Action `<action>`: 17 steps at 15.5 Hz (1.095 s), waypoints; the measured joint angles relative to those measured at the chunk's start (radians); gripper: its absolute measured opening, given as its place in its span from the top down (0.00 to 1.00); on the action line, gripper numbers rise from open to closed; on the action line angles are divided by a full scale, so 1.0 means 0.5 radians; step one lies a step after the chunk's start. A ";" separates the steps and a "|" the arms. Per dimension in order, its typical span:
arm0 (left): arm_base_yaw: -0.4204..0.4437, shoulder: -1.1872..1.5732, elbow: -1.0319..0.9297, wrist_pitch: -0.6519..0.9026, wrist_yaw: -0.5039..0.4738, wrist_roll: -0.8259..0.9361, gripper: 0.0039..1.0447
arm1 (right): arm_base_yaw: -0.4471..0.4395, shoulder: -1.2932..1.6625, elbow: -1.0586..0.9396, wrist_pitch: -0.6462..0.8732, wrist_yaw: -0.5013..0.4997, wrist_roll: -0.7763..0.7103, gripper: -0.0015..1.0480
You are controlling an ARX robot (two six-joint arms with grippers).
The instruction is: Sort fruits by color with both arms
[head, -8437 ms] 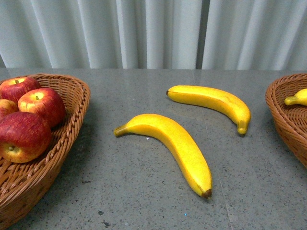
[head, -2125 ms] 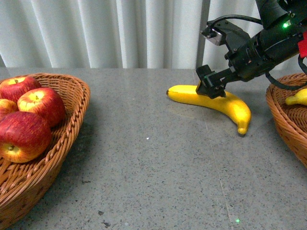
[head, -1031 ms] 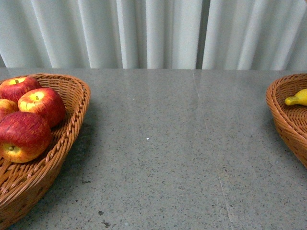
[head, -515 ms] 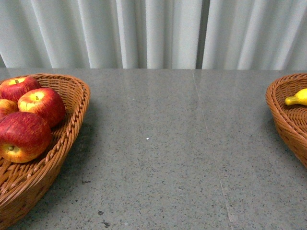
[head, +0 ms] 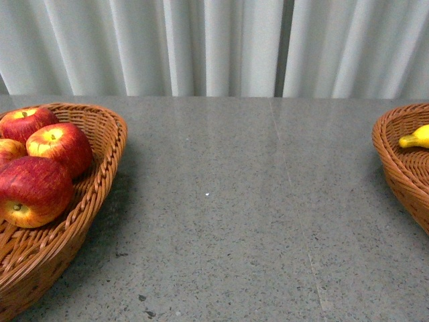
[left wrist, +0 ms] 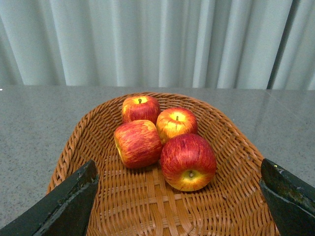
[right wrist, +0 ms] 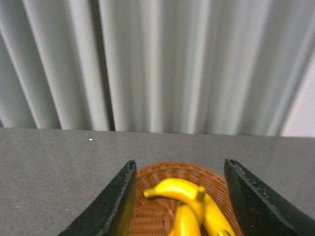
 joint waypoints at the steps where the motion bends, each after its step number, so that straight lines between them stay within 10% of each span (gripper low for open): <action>1: 0.000 0.000 0.000 0.000 -0.002 0.000 0.06 | -0.019 -0.196 -0.146 -0.047 0.088 0.009 0.52; 5: 0.000 0.000 0.000 0.000 -0.001 0.000 0.06 | 0.101 -0.830 -0.749 -0.029 0.216 0.011 0.99; 9: 0.000 0.000 0.000 0.000 0.001 0.000 0.06 | 0.410 -1.025 -0.958 -0.021 0.483 0.023 0.98; 17: 0.000 0.000 0.000 0.000 0.000 0.000 0.06 | 0.392 -1.289 -1.147 -0.101 0.518 0.026 0.98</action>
